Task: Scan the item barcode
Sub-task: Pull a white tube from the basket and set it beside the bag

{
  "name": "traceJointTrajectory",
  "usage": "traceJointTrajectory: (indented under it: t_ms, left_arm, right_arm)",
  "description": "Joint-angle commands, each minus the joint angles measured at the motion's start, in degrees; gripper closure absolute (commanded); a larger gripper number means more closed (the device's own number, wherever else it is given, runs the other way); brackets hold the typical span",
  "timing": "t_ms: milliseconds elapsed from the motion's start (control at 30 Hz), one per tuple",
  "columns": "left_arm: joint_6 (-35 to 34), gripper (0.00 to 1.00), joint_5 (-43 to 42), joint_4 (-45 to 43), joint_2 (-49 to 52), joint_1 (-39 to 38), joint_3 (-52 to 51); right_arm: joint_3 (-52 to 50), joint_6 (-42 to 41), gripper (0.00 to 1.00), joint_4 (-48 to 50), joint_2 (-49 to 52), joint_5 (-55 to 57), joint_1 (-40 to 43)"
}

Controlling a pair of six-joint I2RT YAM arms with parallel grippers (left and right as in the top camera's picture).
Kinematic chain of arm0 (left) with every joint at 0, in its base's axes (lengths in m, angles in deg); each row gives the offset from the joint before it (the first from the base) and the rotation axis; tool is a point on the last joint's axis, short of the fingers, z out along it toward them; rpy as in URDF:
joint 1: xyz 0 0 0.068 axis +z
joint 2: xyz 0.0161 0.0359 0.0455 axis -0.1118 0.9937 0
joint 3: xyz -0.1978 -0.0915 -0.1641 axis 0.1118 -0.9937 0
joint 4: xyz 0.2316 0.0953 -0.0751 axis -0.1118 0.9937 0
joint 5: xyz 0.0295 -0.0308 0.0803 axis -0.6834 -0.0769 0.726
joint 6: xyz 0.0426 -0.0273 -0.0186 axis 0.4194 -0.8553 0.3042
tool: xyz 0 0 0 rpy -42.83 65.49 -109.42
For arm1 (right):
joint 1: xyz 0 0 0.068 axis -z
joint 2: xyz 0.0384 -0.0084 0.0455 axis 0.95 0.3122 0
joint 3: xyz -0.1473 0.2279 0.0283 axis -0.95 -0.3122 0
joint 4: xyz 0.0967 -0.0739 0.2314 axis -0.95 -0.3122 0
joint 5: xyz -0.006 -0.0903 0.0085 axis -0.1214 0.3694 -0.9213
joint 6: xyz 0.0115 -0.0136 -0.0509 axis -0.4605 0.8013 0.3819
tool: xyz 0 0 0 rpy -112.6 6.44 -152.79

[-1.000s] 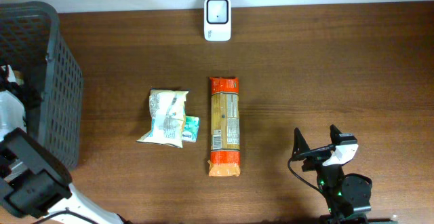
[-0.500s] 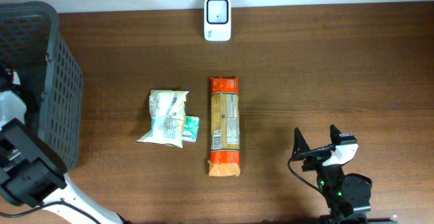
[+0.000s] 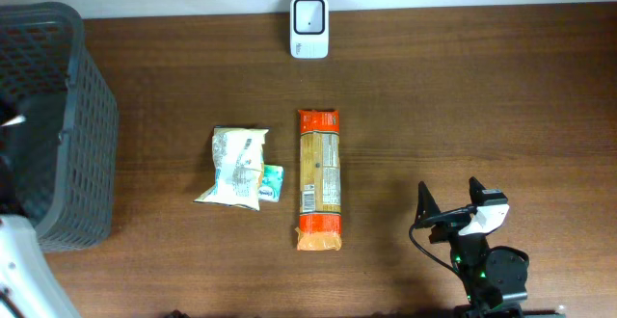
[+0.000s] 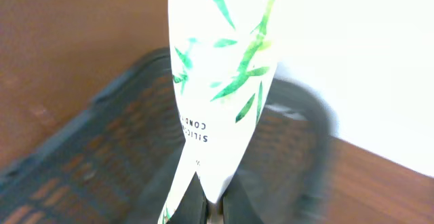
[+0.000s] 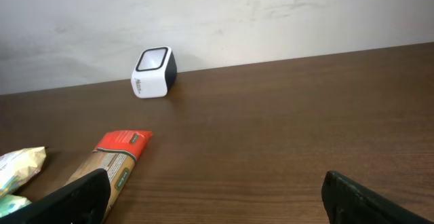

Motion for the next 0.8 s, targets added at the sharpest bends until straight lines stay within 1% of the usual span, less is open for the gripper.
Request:
traceJointTrajectory:
  t_ms: [0,67,133,200,333,467,567,633,667,700,733,767]
  left_arm:
    - [-2.7,1.00,-7.7,7.6,0.9,-13.0,-0.1]
    - [-2.7,1.00,-5.5,12.2,3.2,-21.3,-0.5]
    - [-2.7,1.00,-2.2,17.0,8.2,-29.4,-0.7]
    - [-2.8,1.00,2.1,21.2,14.4,-34.1,-0.7]
    - [-4.3,1.00,2.6,24.0,27.6,-34.8,-0.7]
    - [-4.4,1.00,2.7,26.4,38.8,-35.5,-0.7]
    - [-4.4,1.00,2.0,25.7,43.2,-36.1,-0.8]
    - [-3.9,1.00,1.6,25.3,43.7,-37.5,-0.9]
    - [-3.7,0.91,2.1,25.1,43.7,-38.1,-0.9]
    - [-3.7,0.50,3.0,25.2,43.7,-38.5,-0.9]
    - [-3.7,0.01,3.1,25.3,43.7,-38.5,-0.9]
    - [-3.8,0.01,3.1,25.3,43.6,-38.2,-0.9]
  right_arm:
    - [-0.5,-0.3,0.01,0.0,-0.2,-0.1,-0.2]
    - [-0.5,-0.3,0.01,0.0,-0.2,-0.1,-0.2]
    - [-0.5,-0.3,0.01,0.0,-0.2,-0.1,-0.2]
    - [-0.5,-0.3,0.01,0.0,-0.2,-0.1,-0.2]
    - [-0.5,-0.3,0.01,0.0,-0.2,-0.1,-0.2]
    - [-0.5,-0.3,0.01,0.0,-0.2,-0.1,-0.2]
    - [-0.5,-0.3,0.01,0.0,-0.2,-0.1,-0.2]
    - [-0.5,-0.3,0.01,0.0,-0.2,-0.1,-0.2]
    - [-0.5,-0.3,0.01,0.0,-0.2,-0.1,-0.2]
    - [-0.5,-0.3,0.01,0.0,-0.2,-0.1,-0.2]
    - [-0.5,-0.3,0.01,0.0,-0.2,-0.1,-0.2]
    - [-0.5,-0.3,0.01,0.0,-0.2,-0.1,-0.2]
